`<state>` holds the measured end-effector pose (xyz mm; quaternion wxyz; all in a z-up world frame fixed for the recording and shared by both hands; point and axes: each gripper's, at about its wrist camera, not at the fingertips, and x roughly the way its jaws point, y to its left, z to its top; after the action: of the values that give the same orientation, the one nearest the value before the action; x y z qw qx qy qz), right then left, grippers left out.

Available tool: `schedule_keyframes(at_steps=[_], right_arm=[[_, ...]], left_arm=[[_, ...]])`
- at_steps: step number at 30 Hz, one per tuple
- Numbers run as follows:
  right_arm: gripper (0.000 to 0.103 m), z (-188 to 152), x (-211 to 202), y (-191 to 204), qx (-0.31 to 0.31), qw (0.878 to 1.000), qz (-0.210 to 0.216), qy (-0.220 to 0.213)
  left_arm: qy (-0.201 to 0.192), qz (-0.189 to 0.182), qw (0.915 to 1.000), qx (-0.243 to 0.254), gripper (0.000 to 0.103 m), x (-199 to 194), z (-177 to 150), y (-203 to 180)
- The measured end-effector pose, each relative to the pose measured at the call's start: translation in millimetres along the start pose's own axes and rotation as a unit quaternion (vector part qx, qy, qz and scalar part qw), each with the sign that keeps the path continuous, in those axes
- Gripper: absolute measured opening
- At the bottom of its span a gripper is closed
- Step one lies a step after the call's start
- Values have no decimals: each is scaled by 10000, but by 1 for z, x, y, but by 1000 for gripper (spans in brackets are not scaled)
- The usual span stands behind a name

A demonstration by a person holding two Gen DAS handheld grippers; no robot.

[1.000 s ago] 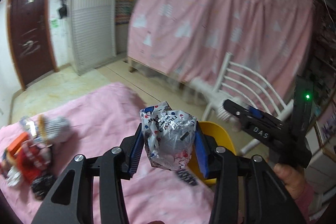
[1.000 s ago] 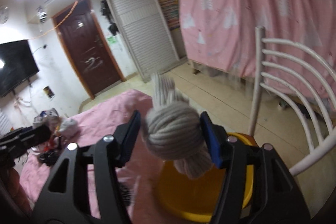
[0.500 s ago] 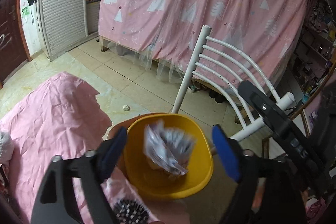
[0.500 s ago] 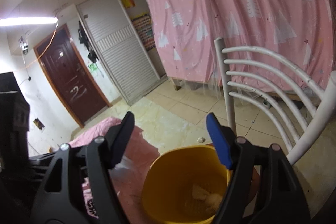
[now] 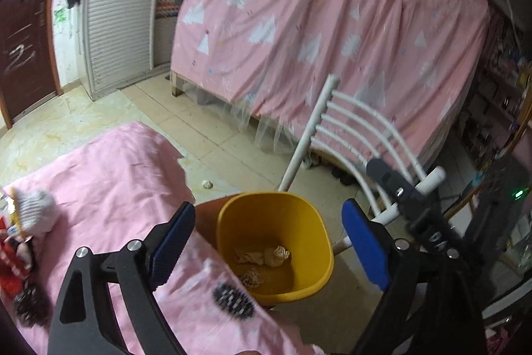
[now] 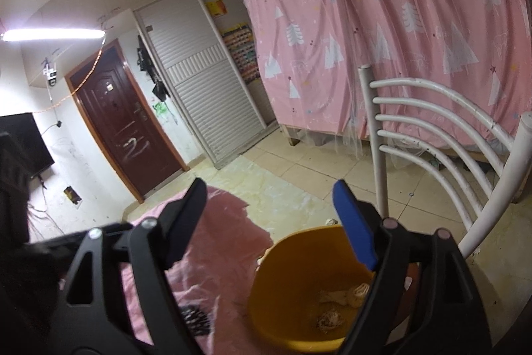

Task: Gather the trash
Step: 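Move both tools back over the bed clutter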

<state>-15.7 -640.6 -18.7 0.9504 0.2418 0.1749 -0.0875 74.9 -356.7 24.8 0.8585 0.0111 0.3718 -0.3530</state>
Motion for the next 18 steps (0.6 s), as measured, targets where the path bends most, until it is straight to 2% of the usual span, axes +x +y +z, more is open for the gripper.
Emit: schedule_keyframes(at_steps=[5,8,18], right_arm=[[75,-1,-20,37,-259,9995,163,-35],[80,-2,-28,63,-429,9985,321,-51],[80,-16,-16,152,-1096,9891,951,263]], left_arm=[[-359,69,9990,-261,84,-57,-10,31],[-496,293,9979,-286,85,-87,-20,50],[-871,1128,9869,-761,86,-162,-47,131]])
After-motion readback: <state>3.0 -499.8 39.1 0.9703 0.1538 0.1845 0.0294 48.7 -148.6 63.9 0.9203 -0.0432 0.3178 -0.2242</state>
